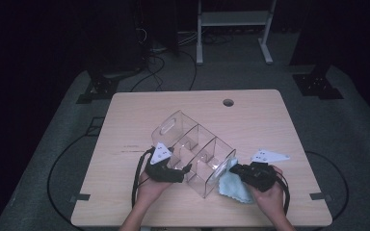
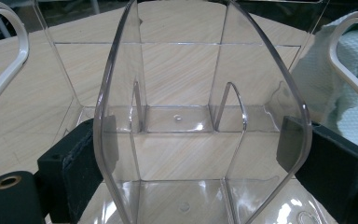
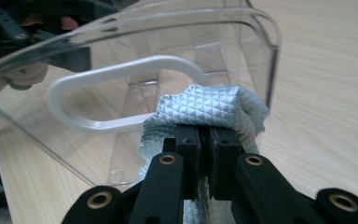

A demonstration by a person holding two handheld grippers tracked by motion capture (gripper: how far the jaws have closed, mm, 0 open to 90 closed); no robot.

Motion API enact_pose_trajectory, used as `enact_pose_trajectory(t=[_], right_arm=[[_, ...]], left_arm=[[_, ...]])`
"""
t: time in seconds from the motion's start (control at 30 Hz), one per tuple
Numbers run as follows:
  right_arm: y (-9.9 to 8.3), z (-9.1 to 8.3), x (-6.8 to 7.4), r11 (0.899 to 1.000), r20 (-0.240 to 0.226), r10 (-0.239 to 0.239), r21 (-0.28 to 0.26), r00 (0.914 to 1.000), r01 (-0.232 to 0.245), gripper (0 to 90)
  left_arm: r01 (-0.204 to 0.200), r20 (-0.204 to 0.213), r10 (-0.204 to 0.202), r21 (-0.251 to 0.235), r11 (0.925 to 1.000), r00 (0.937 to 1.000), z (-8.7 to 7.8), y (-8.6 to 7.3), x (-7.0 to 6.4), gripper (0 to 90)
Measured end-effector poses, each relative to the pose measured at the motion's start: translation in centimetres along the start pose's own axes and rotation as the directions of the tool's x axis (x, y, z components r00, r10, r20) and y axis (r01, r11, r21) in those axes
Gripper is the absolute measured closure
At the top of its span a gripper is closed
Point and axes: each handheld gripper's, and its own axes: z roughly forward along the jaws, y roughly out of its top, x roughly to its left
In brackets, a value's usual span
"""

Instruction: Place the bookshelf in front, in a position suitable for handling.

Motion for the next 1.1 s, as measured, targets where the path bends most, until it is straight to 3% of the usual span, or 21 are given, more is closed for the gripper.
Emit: enact_pose_trajectory(t=[0.1, 0.2, 0.3, 0.57, 0.7, 0.77, 0.87, 0.97, 1.03, 1.07, 1.1], right_arm=[[0.3, -0.4, -0.1, 1.000, -0.005, -0.004, -0.021, 1.0000, 0.004, 84.5], [0.4, -0.4, -0.8, 0.999, 0.011, 0.025, -0.023, 0.9996, -0.024, 84.4], [0.5, -0.5, -0.5, 1.000, 0.012, 0.017, -0.025, 0.9998, -0.017, 84.4], [0.8, -0.9, 1.0, 0.999, -0.026, -0.013, -0.042, 0.9996, 0.012, 84.4], [0.7, -0.3, 2.4, 0.998, -0.061, -0.055, -0.016, 0.9966, 0.054, 84.4], [0.7, -0.2, 2.3, 0.998, -0.052, -0.064, -0.015, 0.9966, 0.063, 84.4], [0.8, -0.3, 1.0, 0.999, -0.025, -0.022, -0.023, 0.9994, 0.022, 84.4], [0.8, -0.3, 1.1, 0.999, -0.025, -0.023, -0.023, 0.9994, 0.023, 84.4], [0.7, -0.1, 1.9, 0.999, -0.045, -0.037, -0.017, 0.9983, 0.037, 84.4], [0.7, 0.2, 2.9, 0.998, -0.071, -0.063, -0.006, 0.9955, 0.062, 84.4], [0.7, 0.2, 2.9, 0.998, -0.071, -0.063, -0.006, 0.9955, 0.062, 84.4]], left_arm=[[0.002, 0.000, -0.002, 0.001, 1.0000, 1.0000, 0.0, 0.0, -0.1, 9.0], [0.003, 0.000, -0.003, 0.000, 1.0000, 1.0000, 0.0, 0.0, -0.1, 9.0], [0.002, 0.000, -0.002, 0.000, 1.0000, 1.0000, 0.0, 0.0, -0.1, 9.0], [0.003, -0.001, -0.003, 0.000, 1.0000, 1.0000, 0.0, 0.0, -0.1, 8.8], [0.001, -0.001, -0.001, 0.000, 1.0000, 1.0000, 0.1, 0.0, -0.1, 8.9], [0.001, 0.000, -0.001, 0.001, 1.0000, 1.0000, 0.1, 0.0, -0.1, 8.9], [0.001, -0.001, -0.001, -0.002, 1.0000, 1.0000, 0.1, 0.0, -0.2, 8.9], [0.001, 0.000, -0.001, -0.001, 1.0000, 1.0000, 0.1, 0.0, -0.2, 8.8], [0.001, 0.000, -0.001, -0.001, 1.0000, 1.0000, 0.1, 0.0, -0.1, 8.8], [0.001, 0.000, -0.001, 0.000, 1.0000, 1.0000, 0.1, 0.0, -0.1, 8.8], [0.001, 0.000, -0.001, 0.000, 1.0000, 1.0000, 0.1, 0.0, -0.1, 8.8]])
